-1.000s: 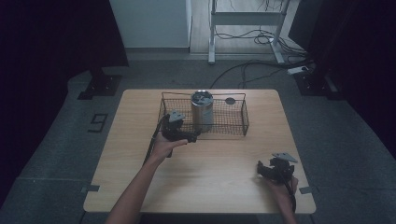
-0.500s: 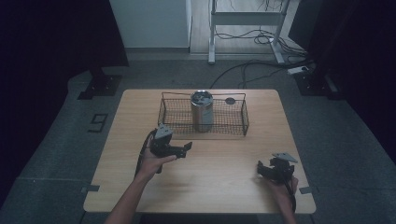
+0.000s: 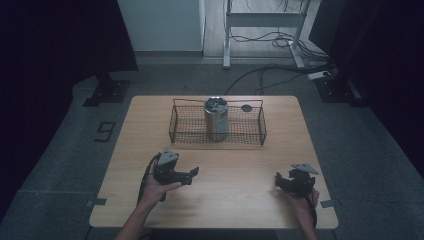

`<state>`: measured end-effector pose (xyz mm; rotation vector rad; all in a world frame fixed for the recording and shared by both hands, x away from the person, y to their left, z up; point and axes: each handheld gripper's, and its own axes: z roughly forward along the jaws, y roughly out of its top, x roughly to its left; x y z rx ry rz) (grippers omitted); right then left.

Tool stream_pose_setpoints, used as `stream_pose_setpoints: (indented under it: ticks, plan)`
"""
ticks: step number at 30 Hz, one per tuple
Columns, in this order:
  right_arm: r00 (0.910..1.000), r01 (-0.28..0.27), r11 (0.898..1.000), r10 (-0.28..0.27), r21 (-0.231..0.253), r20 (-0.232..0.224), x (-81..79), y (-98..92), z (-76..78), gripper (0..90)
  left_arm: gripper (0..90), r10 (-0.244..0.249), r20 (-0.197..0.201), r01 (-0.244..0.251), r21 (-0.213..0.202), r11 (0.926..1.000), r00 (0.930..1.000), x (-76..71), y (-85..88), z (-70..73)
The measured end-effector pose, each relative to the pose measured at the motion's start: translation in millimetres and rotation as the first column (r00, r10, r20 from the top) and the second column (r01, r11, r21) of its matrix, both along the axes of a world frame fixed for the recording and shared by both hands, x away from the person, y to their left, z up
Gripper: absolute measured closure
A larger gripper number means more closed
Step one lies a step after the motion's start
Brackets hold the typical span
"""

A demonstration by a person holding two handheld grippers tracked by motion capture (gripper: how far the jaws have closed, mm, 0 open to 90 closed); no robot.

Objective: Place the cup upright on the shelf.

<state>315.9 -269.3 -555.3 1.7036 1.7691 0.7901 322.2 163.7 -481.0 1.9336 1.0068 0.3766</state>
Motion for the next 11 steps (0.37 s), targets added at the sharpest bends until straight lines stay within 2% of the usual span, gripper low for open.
stream_pose_setpoints:
  ticks: [6,11]
  plan:
    - [1.0,0.0,1.0,0.0,0.001,0.0,0.0,0.0,0.0,13.7,4.3,0.0,-0.019,0.0,0.008,1.0,0.9998,-6.8,0.1,-12.6]
    - [1.0,0.003,1.0,-0.003,0.0,0.0,0.0,-0.1,0.0,13.7,4.7,0.004,-0.024,-0.004,0.015,0.9999,0.9997,-7.2,-0.5,-14.8]
